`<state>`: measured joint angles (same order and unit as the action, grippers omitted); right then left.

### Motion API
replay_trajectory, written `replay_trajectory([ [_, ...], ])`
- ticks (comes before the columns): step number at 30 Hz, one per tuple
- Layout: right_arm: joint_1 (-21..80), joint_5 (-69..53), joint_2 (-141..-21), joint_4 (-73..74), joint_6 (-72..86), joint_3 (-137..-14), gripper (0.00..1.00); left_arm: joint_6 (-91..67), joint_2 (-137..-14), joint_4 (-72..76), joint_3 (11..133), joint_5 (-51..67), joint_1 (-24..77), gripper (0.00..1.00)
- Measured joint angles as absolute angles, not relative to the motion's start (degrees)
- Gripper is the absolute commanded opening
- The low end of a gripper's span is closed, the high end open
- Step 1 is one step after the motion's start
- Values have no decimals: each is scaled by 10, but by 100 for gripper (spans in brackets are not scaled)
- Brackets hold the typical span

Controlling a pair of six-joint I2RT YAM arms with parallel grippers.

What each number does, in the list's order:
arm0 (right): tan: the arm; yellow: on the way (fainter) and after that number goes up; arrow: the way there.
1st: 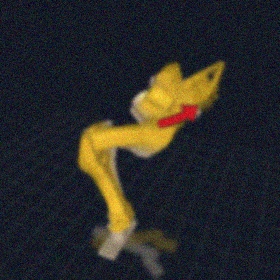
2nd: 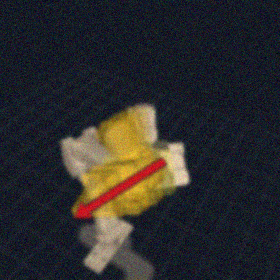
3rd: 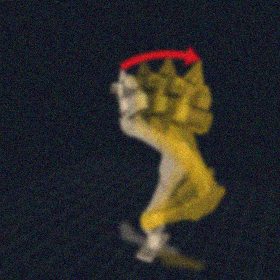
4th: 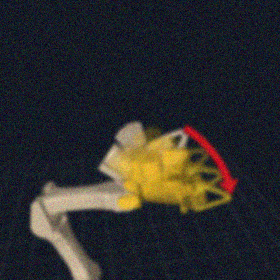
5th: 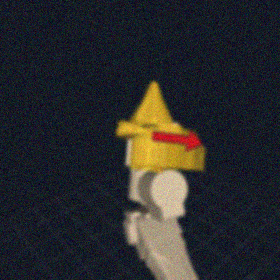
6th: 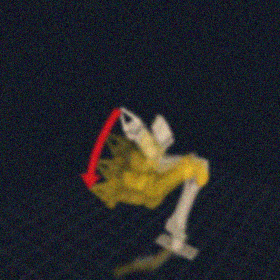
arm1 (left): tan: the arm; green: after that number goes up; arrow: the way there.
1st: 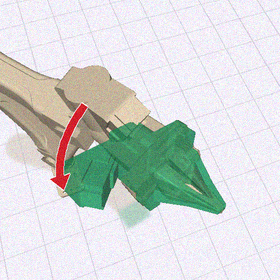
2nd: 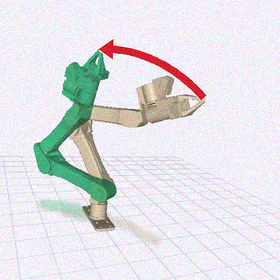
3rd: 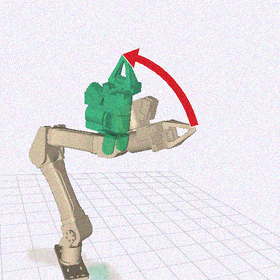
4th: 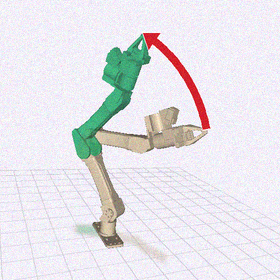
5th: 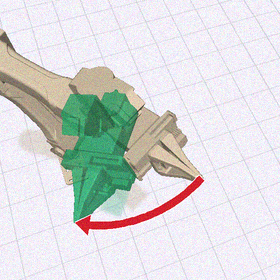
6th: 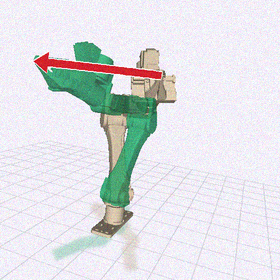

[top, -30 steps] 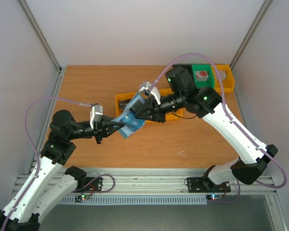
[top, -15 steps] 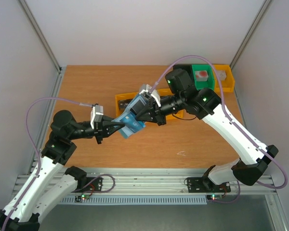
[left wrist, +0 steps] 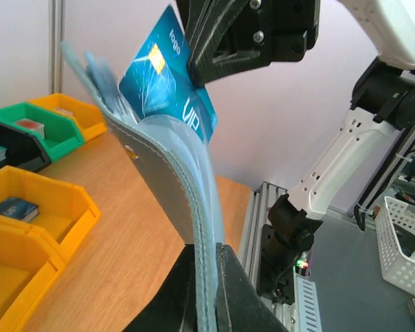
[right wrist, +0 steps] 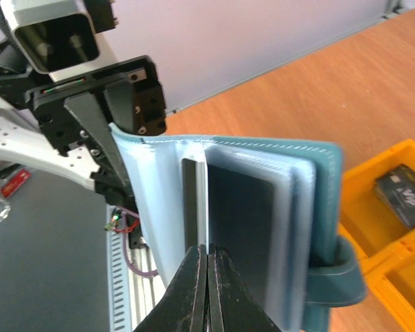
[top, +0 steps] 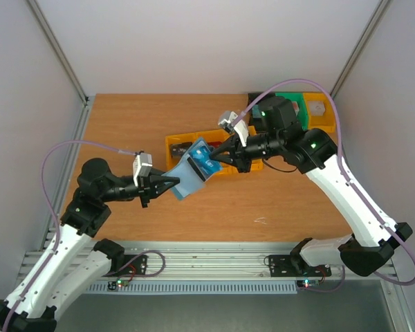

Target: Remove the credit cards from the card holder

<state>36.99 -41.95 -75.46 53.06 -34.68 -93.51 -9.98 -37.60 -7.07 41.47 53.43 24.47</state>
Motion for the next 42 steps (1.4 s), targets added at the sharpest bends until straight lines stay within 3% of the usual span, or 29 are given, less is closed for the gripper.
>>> replay_trajectory([
  [6,330,-399,-744,552,-349,-939,1,-84,-419,-102,398,491,245,0],
  [13,320,-379,-714,599,-347,-959,1,-64,-565,-120,345,460,255,0],
  [23,320,-335,-728,677,-332,-965,1,-95,-761,-15,309,471,316,1],
  [24,320,-330,-732,685,-330,-965,1,-98,-783,-3,309,469,316,4],
  [28,320,-318,-737,705,-321,-966,1,-99,-834,10,312,440,316,56],
  [30,320,-316,-736,707,-317,-966,1,-90,-842,7,311,409,316,70],
  [35,320,-320,-738,705,-308,-966,1,-68,-790,-3,293,341,315,82],
  [42,326,-344,-767,699,-305,-989,1,-39,-561,-44,263,343,312,85],
])
